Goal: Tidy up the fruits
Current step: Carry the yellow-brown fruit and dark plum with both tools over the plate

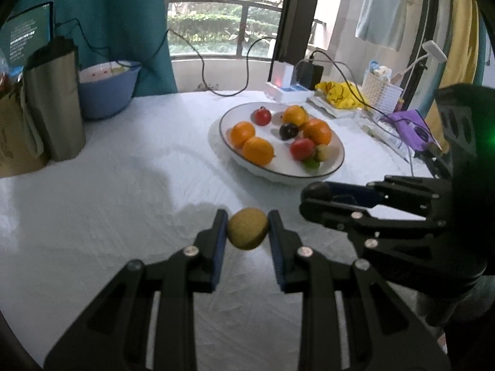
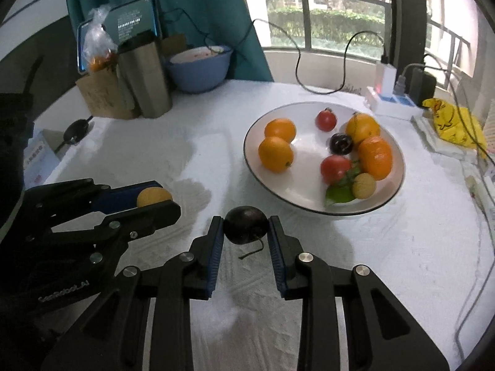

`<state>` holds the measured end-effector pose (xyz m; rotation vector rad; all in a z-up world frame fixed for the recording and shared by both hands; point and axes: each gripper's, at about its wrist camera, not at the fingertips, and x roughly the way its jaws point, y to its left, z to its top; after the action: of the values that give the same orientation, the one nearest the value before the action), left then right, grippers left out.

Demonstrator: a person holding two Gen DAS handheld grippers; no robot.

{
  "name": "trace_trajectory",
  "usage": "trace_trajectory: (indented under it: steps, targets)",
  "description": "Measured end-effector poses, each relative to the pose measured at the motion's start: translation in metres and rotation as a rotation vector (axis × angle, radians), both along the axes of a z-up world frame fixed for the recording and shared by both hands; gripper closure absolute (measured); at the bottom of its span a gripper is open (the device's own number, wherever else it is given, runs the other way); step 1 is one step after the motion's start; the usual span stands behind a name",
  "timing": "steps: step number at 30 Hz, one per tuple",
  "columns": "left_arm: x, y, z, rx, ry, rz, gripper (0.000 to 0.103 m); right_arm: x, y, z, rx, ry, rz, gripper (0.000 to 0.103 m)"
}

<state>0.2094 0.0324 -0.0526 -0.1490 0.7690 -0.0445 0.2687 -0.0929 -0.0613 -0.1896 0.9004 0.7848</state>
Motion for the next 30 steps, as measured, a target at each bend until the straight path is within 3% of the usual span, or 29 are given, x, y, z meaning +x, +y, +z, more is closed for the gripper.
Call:
trace_trajectory:
  steps: [13, 30]
  targets:
    - [0.036, -0.025, 0.028, 0.027, -0.044, -0.035, 0.076, 0.026, -0.038, 0.027, 0.048, -0.053, -0.046, 0.072]
    - [0.118, -0.010, 0.012, -0.033, -0.030, -0.005, 0.076, 0.090, -0.025, 0.020, 0.059, -0.032, -0.045, 0.072]
